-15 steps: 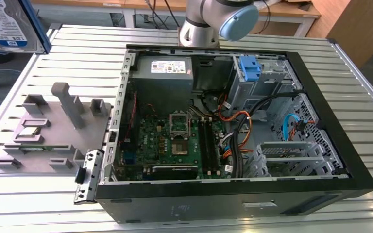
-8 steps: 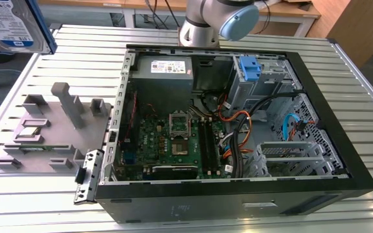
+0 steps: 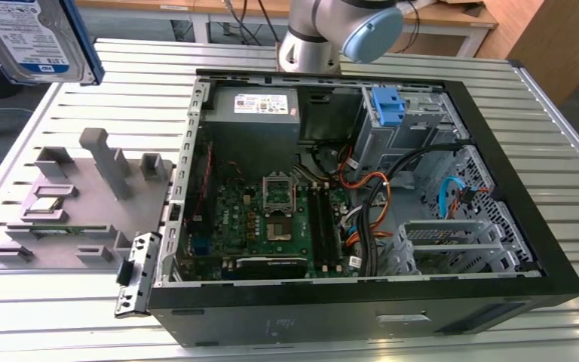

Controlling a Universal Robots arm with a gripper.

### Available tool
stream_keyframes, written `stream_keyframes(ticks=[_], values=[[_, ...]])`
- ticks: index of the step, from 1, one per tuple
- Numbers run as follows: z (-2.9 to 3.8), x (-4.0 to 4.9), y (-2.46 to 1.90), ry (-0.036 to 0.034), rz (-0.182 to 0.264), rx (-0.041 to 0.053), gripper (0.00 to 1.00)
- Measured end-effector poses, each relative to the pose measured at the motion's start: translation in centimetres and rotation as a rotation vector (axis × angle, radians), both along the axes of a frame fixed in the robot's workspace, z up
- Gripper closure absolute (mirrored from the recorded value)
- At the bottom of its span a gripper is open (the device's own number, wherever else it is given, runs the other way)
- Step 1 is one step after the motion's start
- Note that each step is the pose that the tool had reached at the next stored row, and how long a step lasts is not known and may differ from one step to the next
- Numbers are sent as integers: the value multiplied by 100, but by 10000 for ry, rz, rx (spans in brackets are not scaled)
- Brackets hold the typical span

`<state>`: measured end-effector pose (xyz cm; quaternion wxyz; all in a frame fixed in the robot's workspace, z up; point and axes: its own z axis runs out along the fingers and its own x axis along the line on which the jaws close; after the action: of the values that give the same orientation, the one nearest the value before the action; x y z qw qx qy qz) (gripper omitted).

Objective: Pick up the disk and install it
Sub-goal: 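Pick up the disk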

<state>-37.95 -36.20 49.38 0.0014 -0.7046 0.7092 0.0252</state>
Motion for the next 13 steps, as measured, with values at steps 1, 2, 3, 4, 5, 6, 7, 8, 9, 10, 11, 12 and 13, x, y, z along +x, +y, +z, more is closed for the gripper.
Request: stream_keyframes(ticks=[1, 2, 3, 4, 5, 6, 7, 8, 9, 10, 11, 12, 13], values=[[-1, 25, 0, -1, 1, 1, 65], [-1, 49, 0, -2, 0, 1, 65], [-1, 74, 0, -1, 0, 0, 65], [-1, 98, 0, -1, 0, 0, 65], [0, 121, 0, 0, 0, 0, 65], [0, 143, 0, 0, 0, 0, 65], [0, 166, 0, 1, 0, 0, 65], [0, 187, 0, 0, 0, 0, 65], [-1, 209, 0, -1, 0, 0, 65], [-1, 231, 0, -1, 0, 1, 65], [-1, 252, 0, -1, 0, 1, 65], [-1, 272, 0, -1, 1, 0, 65], [-1, 291, 0, -2, 1, 1, 65]])
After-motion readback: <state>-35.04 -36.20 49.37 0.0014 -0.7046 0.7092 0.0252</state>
